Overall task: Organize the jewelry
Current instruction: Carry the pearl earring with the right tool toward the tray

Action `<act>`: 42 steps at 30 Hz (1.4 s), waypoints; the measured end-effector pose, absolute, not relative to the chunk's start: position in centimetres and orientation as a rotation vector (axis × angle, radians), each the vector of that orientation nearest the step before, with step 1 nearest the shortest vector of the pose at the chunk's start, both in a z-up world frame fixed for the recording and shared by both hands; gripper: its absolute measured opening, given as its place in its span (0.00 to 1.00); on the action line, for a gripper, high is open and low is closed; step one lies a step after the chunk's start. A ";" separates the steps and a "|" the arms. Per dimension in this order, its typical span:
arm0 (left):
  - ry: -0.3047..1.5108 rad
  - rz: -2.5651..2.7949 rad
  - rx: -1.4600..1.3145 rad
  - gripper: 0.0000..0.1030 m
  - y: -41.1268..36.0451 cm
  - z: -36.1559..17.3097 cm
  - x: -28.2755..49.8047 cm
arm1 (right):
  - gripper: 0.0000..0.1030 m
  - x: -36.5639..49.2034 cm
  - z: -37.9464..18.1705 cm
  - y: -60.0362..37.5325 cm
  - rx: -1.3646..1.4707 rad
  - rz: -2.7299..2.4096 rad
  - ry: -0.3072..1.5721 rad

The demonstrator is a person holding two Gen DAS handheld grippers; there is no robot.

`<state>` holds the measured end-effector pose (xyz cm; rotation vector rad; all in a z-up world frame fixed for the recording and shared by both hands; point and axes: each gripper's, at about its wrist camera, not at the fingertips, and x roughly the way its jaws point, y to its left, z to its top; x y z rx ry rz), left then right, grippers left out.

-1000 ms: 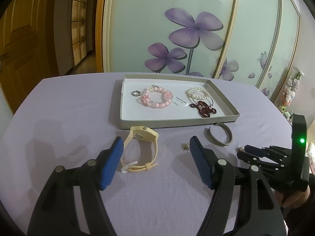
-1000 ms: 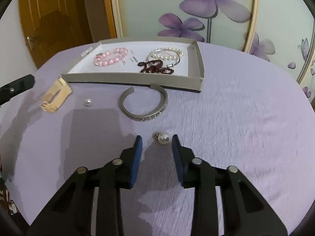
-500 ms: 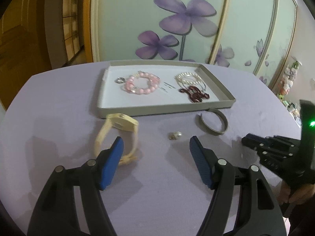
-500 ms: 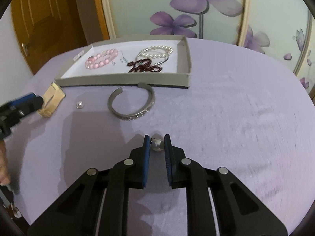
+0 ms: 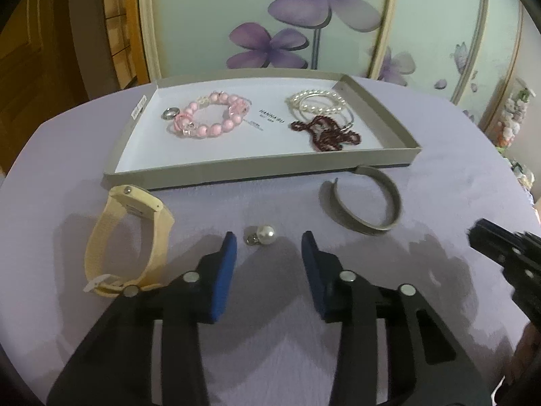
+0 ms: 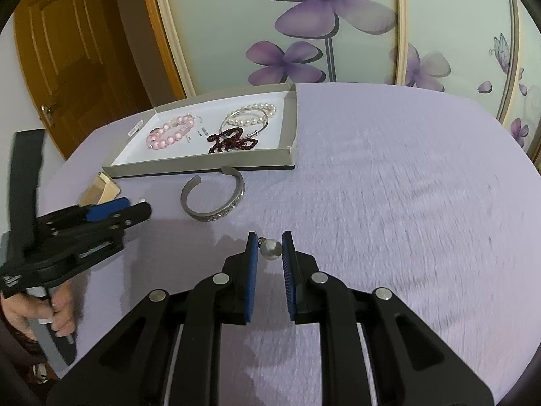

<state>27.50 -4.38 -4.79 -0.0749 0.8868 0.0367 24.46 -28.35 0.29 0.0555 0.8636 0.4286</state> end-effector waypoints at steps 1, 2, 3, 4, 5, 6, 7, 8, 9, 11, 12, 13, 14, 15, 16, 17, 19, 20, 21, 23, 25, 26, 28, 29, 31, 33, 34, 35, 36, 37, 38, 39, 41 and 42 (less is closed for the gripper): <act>0.887 0.043 -0.071 0.35 -4.4 -4.8 27.6 | 0.15 24.5 0.3 -28.4 0.059 0.432 0.863; 0.881 0.041 -0.072 0.35 -4.4 -4.7 27.6 | 0.15 24.5 0.3 -28.4 0.061 0.435 0.862; 0.877 0.041 -0.068 0.34 -4.5 -4.6 27.7 | 0.15 24.5 0.3 -28.4 0.063 0.437 0.862; 0.877 0.042 -0.063 0.30 -4.7 -4.6 27.8 | 0.15 24.6 0.3 -28.4 0.066 0.439 0.863; 0.885 0.041 -0.057 0.28 -4.8 -4.7 27.9 | 0.15 24.6 0.3 -28.3 0.068 0.441 0.863; 0.890 0.044 -0.051 0.25 -4.9 -4.8 28.0 | 0.15 24.6 0.3 -28.3 0.070 0.443 0.863; 0.888 0.044 -0.052 0.17 -5.0 -4.8 28.0 | 0.15 24.6 0.3 -28.2 0.071 0.446 0.862; 0.889 0.044 -0.052 0.16 -5.0 -4.8 28.1 | 0.15 24.6 0.2 -28.1 0.072 0.449 0.863; 0.889 0.047 -0.051 0.15 -5.0 -4.7 28.2 | 0.15 24.6 0.2 -28.1 0.072 0.451 0.863; 0.889 0.048 -0.054 0.14 -5.0 -4.7 28.2 | 0.15 24.5 0.2 -27.9 0.071 0.456 0.863; 0.888 0.047 -0.056 0.14 -5.0 -4.7 28.2 | 0.15 24.4 0.2 -27.9 0.071 0.457 0.863; 0.887 0.046 -0.060 0.14 -4.9 -4.7 28.2 | 0.15 24.4 0.3 -27.9 0.071 0.459 0.862; 0.887 0.044 -0.061 0.14 -4.9 -4.7 28.2 | 0.15 24.4 0.3 -27.8 0.072 0.460 0.861; 0.886 0.041 -0.064 0.14 -4.8 -4.7 28.2 | 0.15 24.3 0.4 -27.8 0.072 0.461 0.860; 0.886 0.038 -0.066 0.14 -4.8 -4.6 28.1 | 0.15 24.3 0.5 -27.9 0.072 0.462 0.858; 0.886 0.037 -0.069 0.13 -4.7 -4.6 28.0 | 0.15 24.2 0.6 -27.8 0.071 0.463 0.855; 0.887 0.026 -0.076 0.13 -4.5 -4.4 27.5 | 0.15 24.1 0.8 -27.7 0.071 0.466 0.850; 0.880 0.019 -0.074 0.13 -4.4 -4.1 27.1 | 0.15 24.1 0.9 -27.6 0.071 0.467 0.846; 0.875 0.014 -0.071 0.13 -4.3 -3.9 26.9 | 0.15 24.0 1.1 -27.5 0.071 0.471 0.840; 0.849 -0.001 -0.065 0.13 -4.0 -2.9 25.9 | 0.15 24.0 1.5 -27.3 0.070 0.476 0.832; 0.821 -0.007 -0.068 0.13 -3.4 -1.6 25.1 | 0.15 23.9 1.9 -26.8 0.067 0.485 0.821; 0.807 -0.006 -0.071 0.13 -3.0 -1.0 24.7 | 0.15 23.9 2.1 -26.6 0.065 0.489 0.816; 0.777 0.000 -0.078 0.13 -2.0 0.2 24.1 | 0.15 23.8 2.5 -25.9 0.060 0.502 0.806; 0.759 0.011 -0.080 0.13 -1.4 0.9 23.6 | 0.15 23.8 2.6 -25.6 0.056 0.508 0.802; 0.735 0.027 -0.086 0.13 -0.3 1.8 23.1 | 0.15 23.7 3.0 -24.8 0.047 0.525 0.791; 0.719 0.045 -0.089 0.13 0.6 2.4 22.6 | 0.15 23.6 3.3 -24.0 0.039 0.536 0.783; 0.710 0.056 -0.091 0.13 1.1 2.8 22.4 | 0.15 23.6 3.4 -23.6 0.035 0.543 0.779; 0.702 0.067 -0.090 0.13 1.6 3.0 22.3 | 0.15 23.6 3.5 -23.2 0.031 0.549 0.776; 0.696 0.079 -0.089 0.13 2.0 3.2 22.2 | 0.15 23.5 3.7 -22.8 0.025 0.556 0.771; 0.691 0.089 -0.087 0.13 2.4 3.3 22.1 | 0.15 23.5 3.8 -22.4 0.021 0.562 0.768; 0.688 0.098 -0.085 0.13 2.8 3.4 22.0 | 0.15 23.5 3.9 -21.8 0.016 0.572 0.764; 0.686 0.105 -0.085 0.13 3.1 3.4 21.9 | 0.15 23.4 4.0 -21.5 0.014 0.577 0.763; 0.686 0.117 -0.089 0.13 3.8 3.3 21.8 | 0.15 23.4 4.2 -20.7 0.005 0.589 0.759; 0.686 0.122 -0.091 0.13 4.1 3.3 21.8 | 0.15 23.4 4.3 -20.2 0.000 0.595 0.755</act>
